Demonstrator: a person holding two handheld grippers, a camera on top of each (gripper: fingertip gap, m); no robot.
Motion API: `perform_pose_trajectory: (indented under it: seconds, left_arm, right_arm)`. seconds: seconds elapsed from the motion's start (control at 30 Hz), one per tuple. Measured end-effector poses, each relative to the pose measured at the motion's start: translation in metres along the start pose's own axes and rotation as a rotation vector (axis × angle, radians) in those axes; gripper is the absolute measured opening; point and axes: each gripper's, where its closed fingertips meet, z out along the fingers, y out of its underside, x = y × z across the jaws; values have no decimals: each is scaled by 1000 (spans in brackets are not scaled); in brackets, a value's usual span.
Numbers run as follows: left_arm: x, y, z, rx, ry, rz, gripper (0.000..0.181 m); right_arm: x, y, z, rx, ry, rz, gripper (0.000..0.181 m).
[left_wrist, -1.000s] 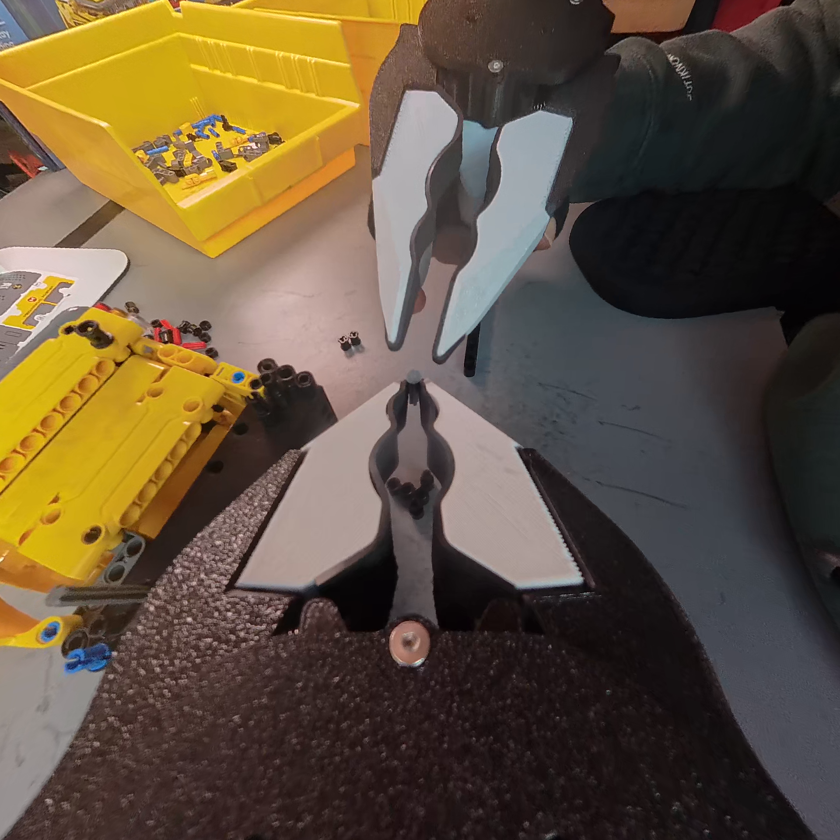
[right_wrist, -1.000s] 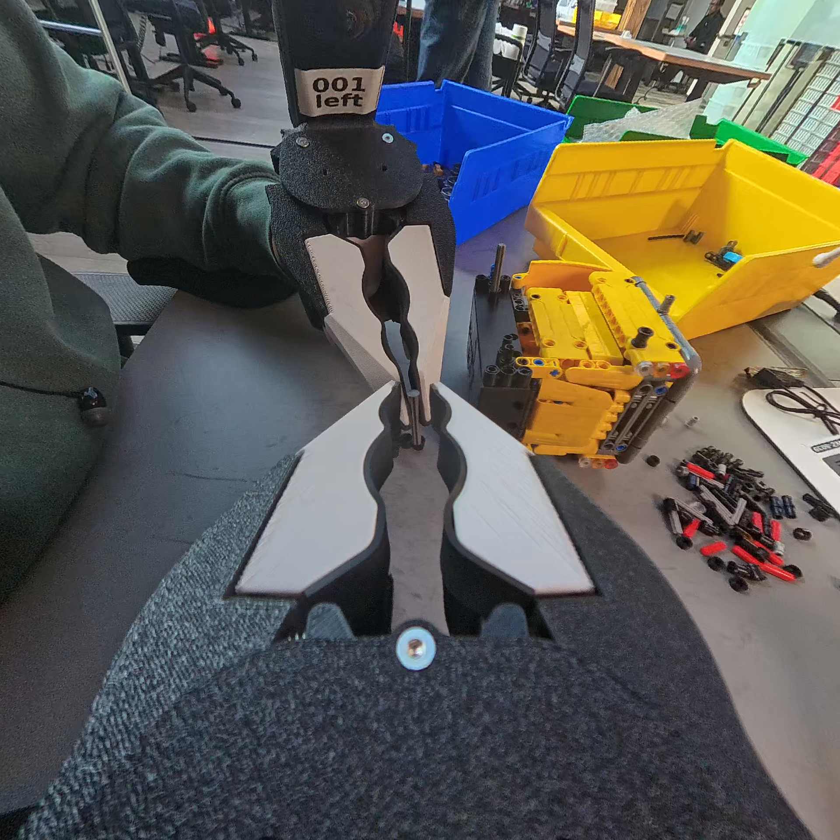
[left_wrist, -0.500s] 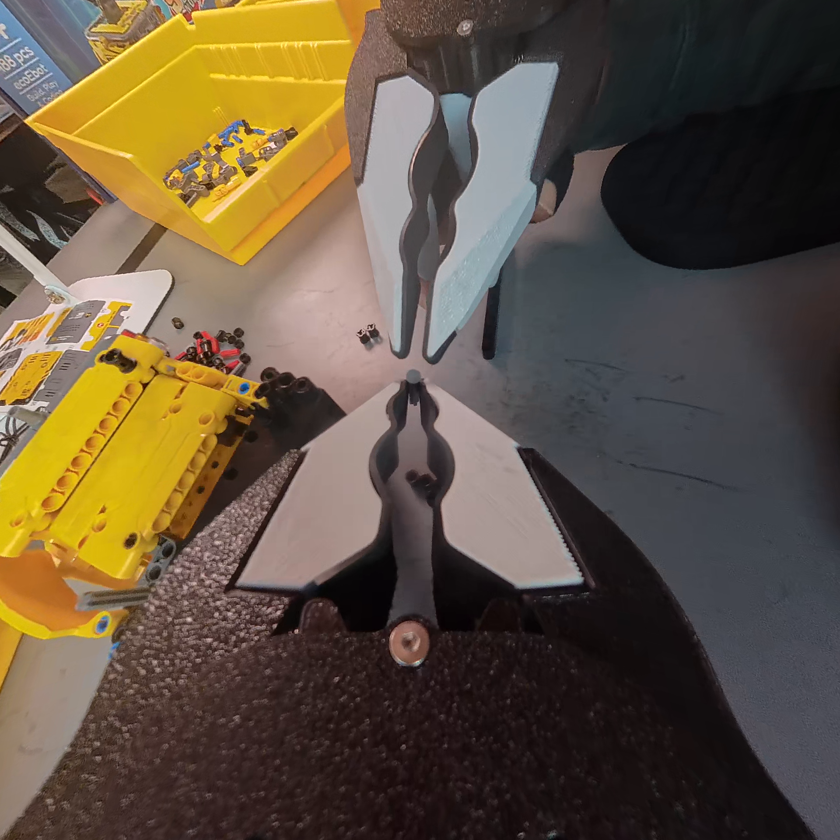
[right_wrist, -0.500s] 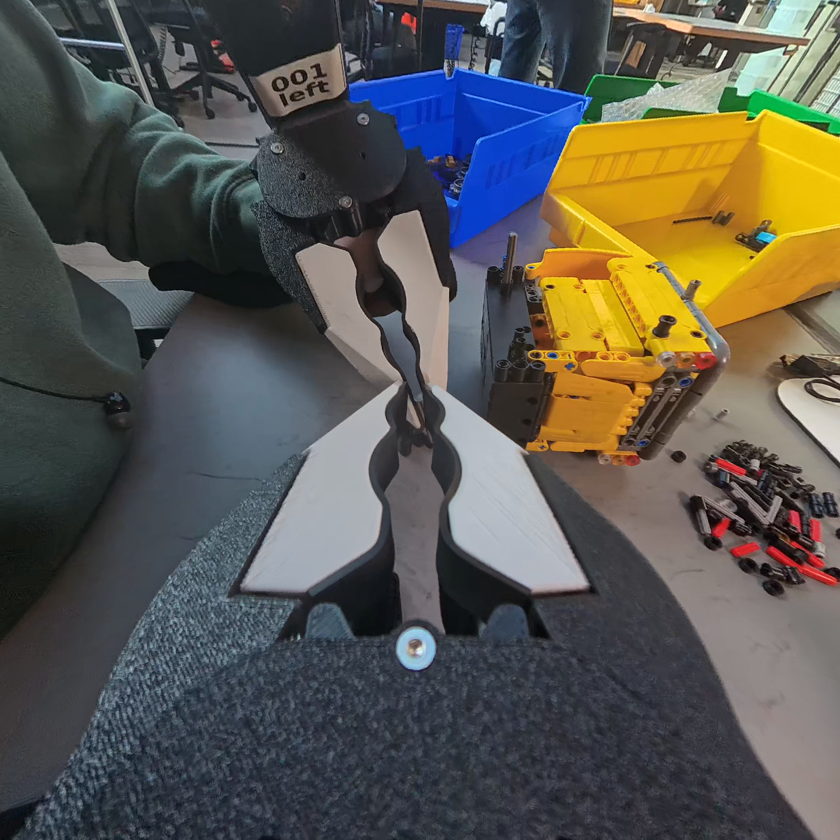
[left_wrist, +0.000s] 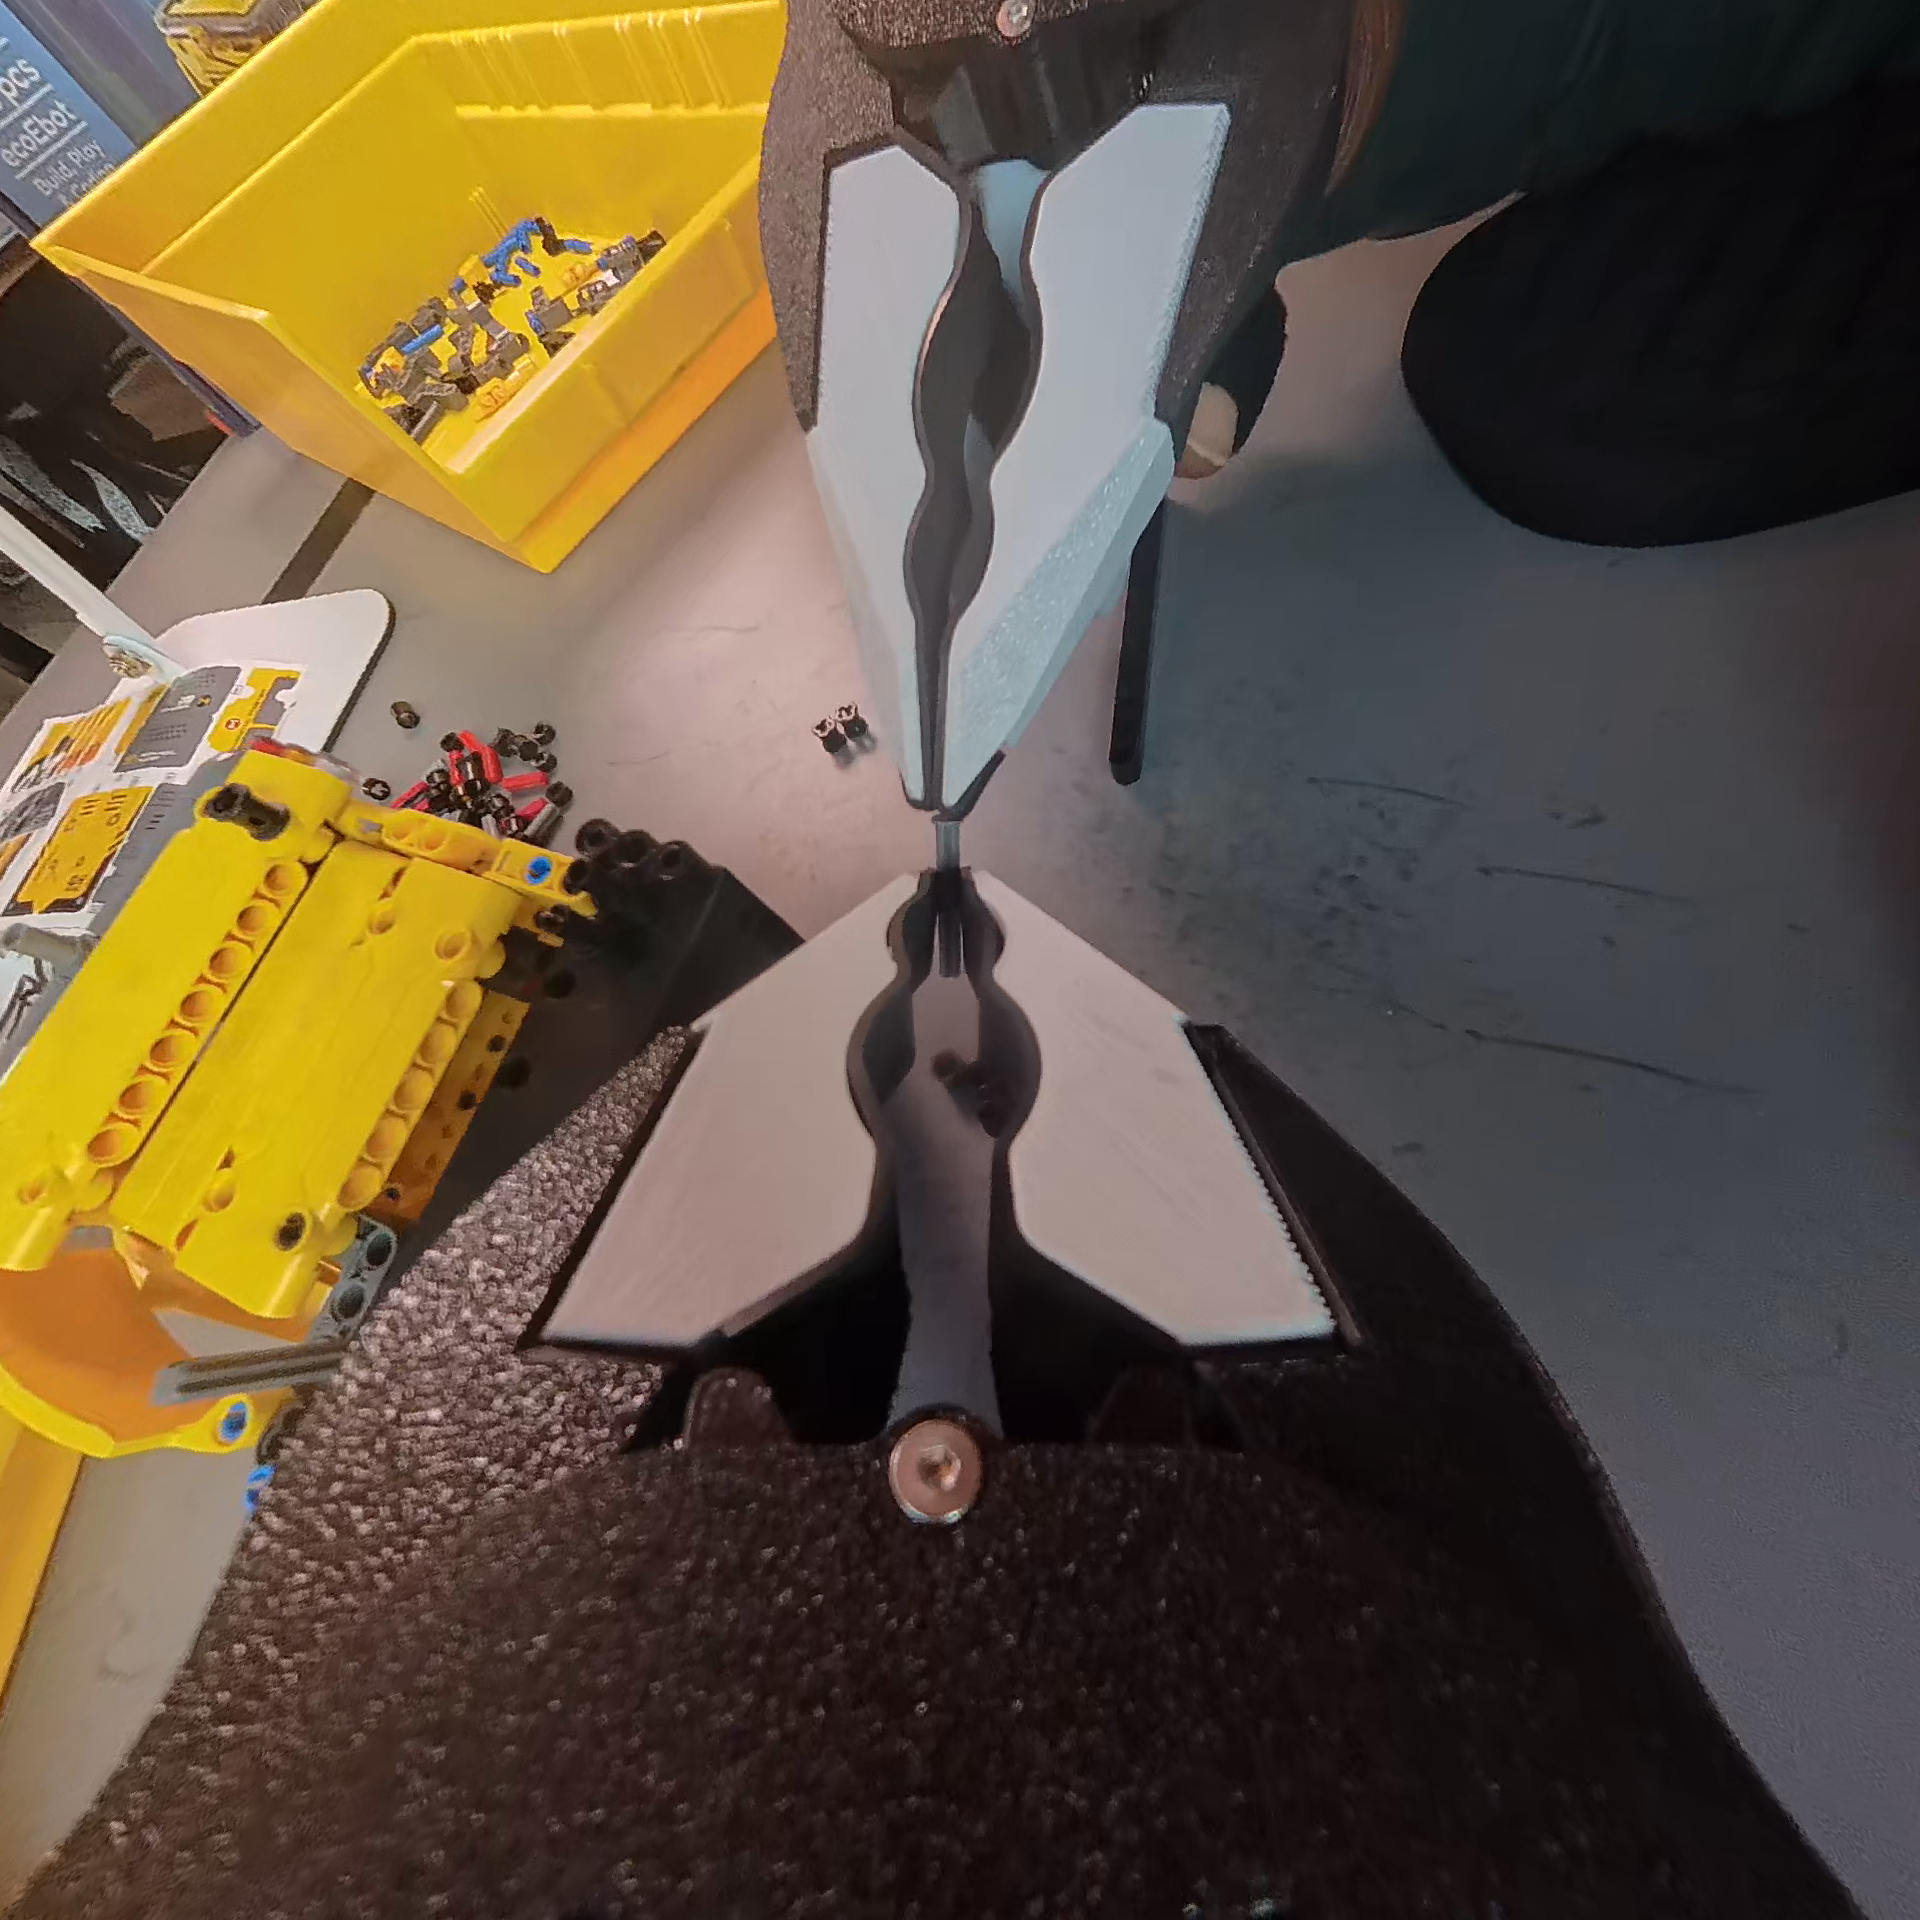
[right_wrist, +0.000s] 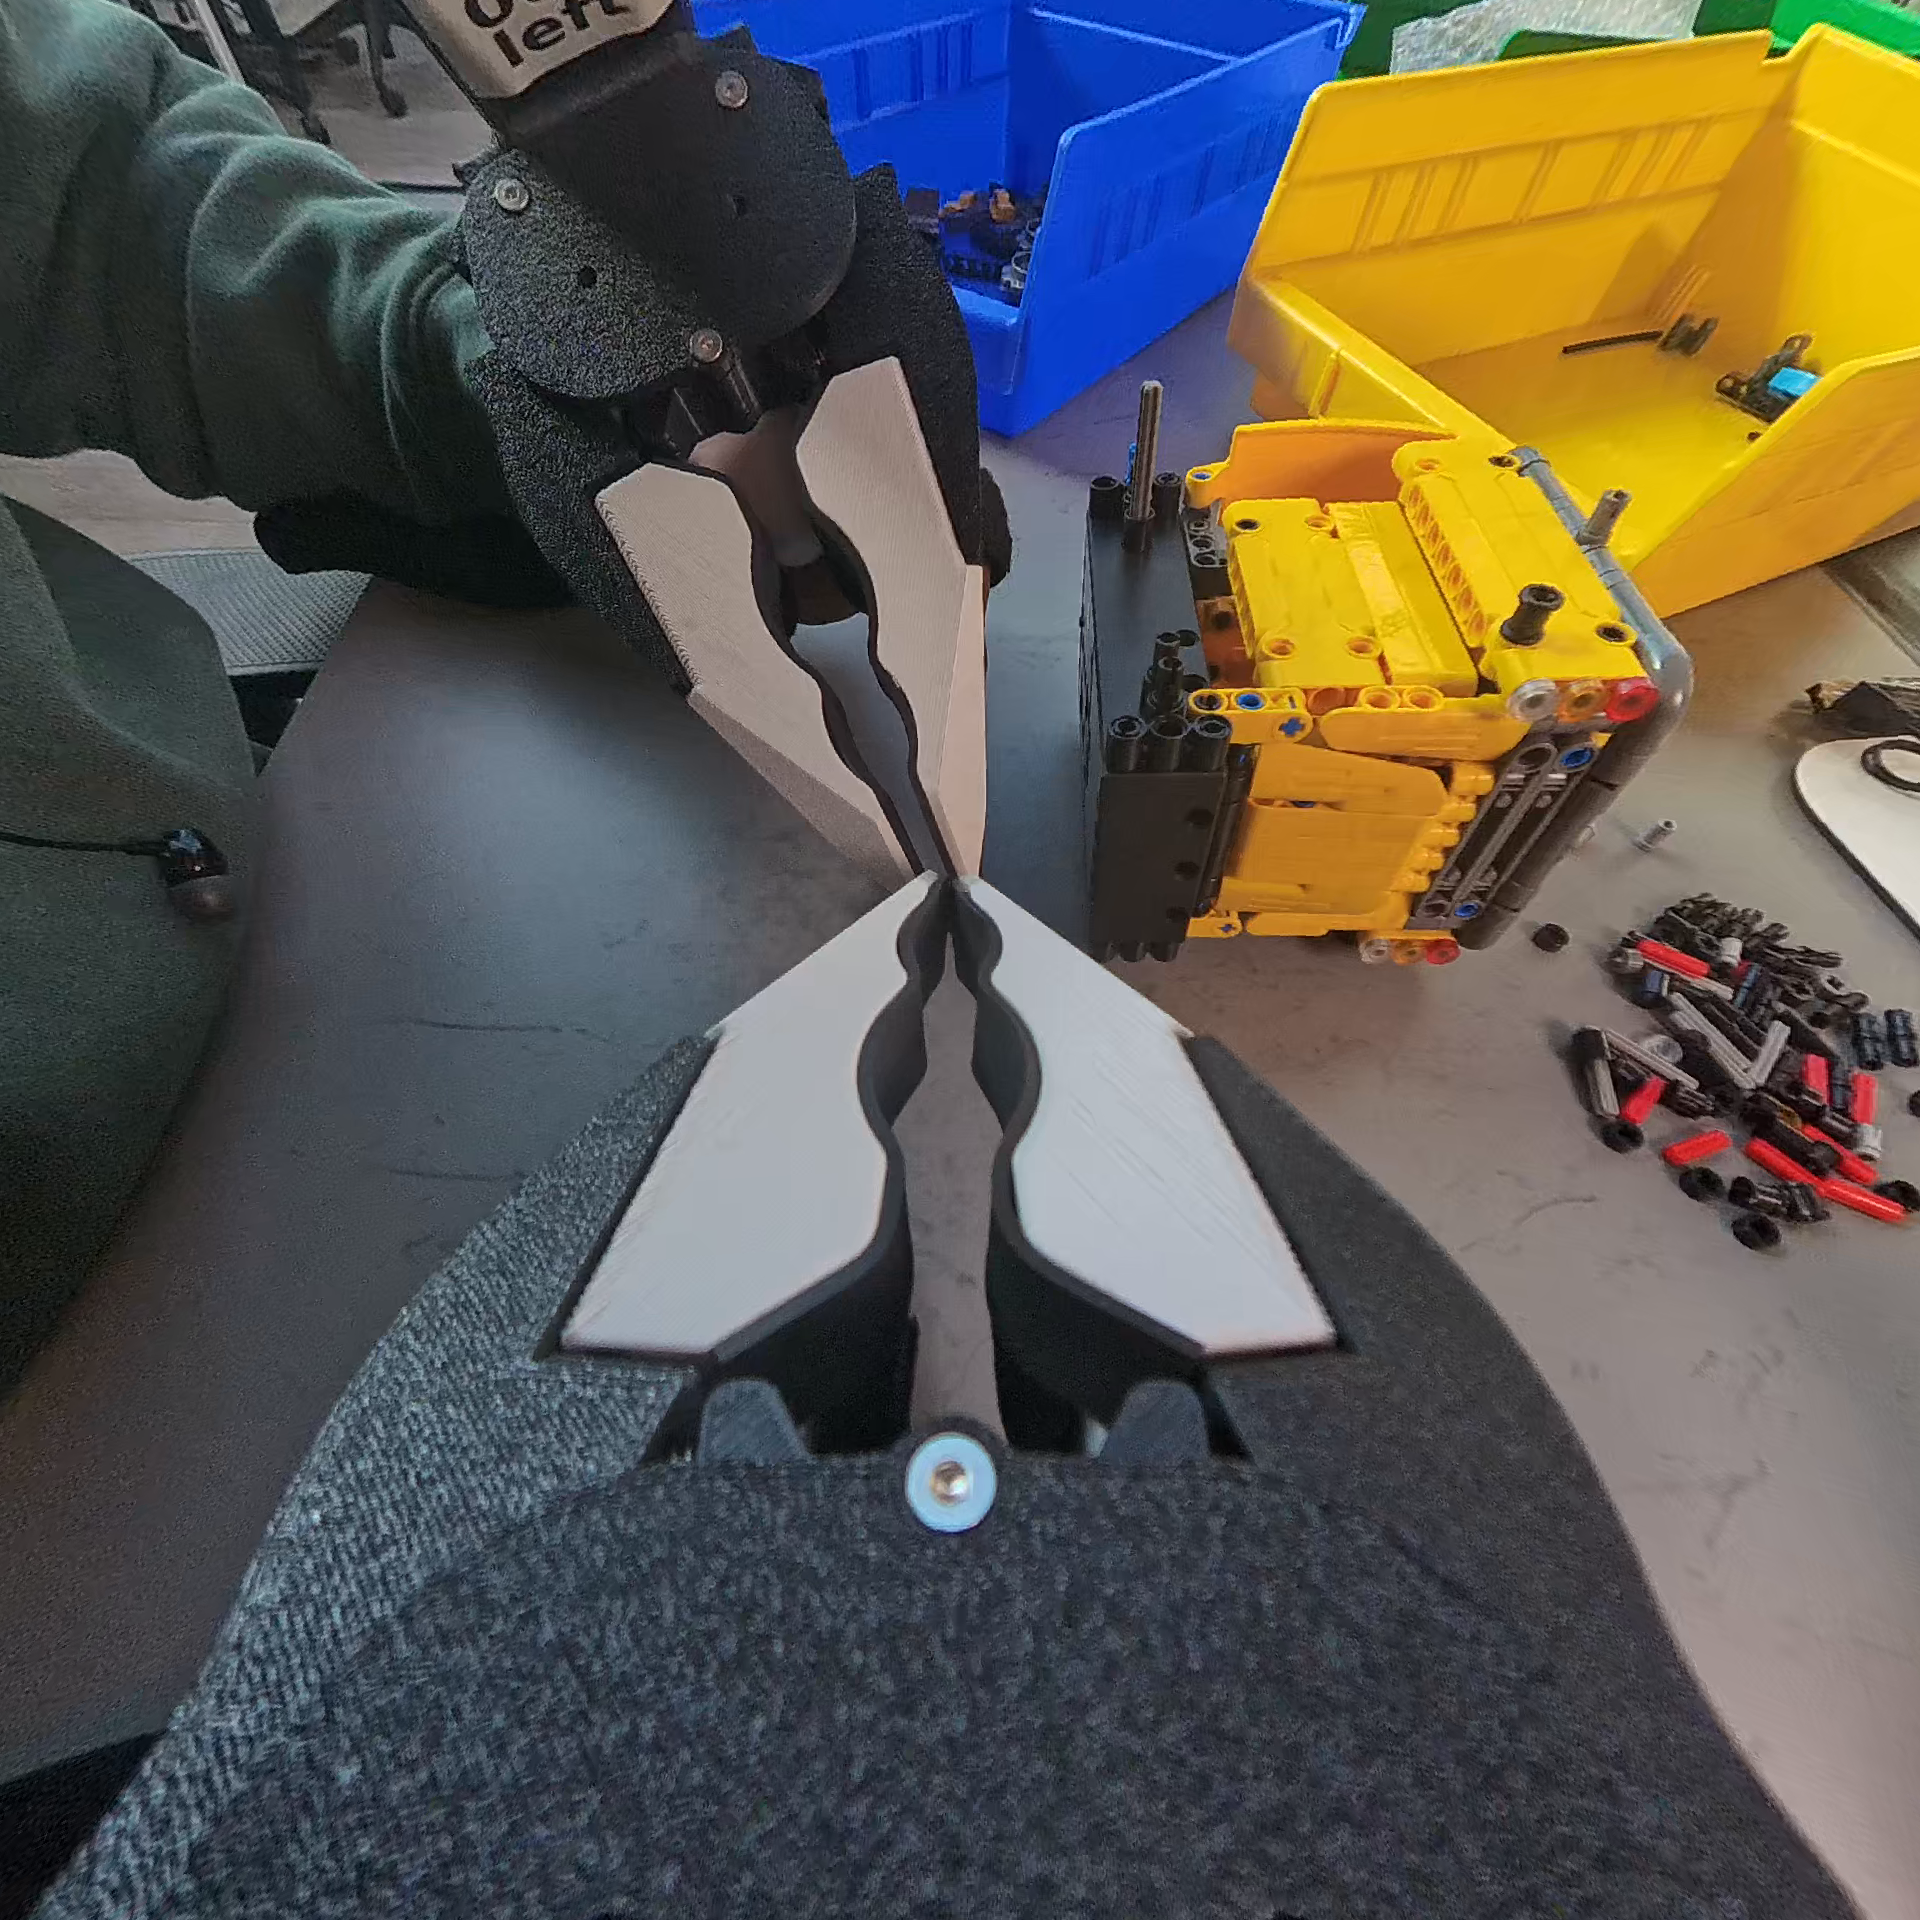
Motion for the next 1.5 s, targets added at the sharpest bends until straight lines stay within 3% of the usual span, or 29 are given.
perform_pose_trajectory:
  seconds: [0.17, 0.47, 1.03, 1.13, 1.37, 1.5]
  left_arm:
    - [-1, -3, -2, 14, -3, -10, 3]
    - [2, -8, -4, 41, 16, -18, 3]
    - [4, -24, -14, 175, 138, -209, 4]
    - [2, -17, -9, 145, 109, -187, 4]
    - [23, -20, 22, -18, 176, -98, 19]
    - [36, -24, 45, -119, 276, -144, 20]
  right_arm:
    - [-2, -5, -2, 27, -19, 19, 8]
    - [-4, -3, 2, 25, -31, 18, 5]
    - [-6, -18, -16, 131, -162, 178, 4]
    - [9, -21, -32, 124, -88, 134, 4]
    - [76, -34, -107, 143, 320, 62, 5]
    - [86, -20, -114, 111, 404, 66, 5]
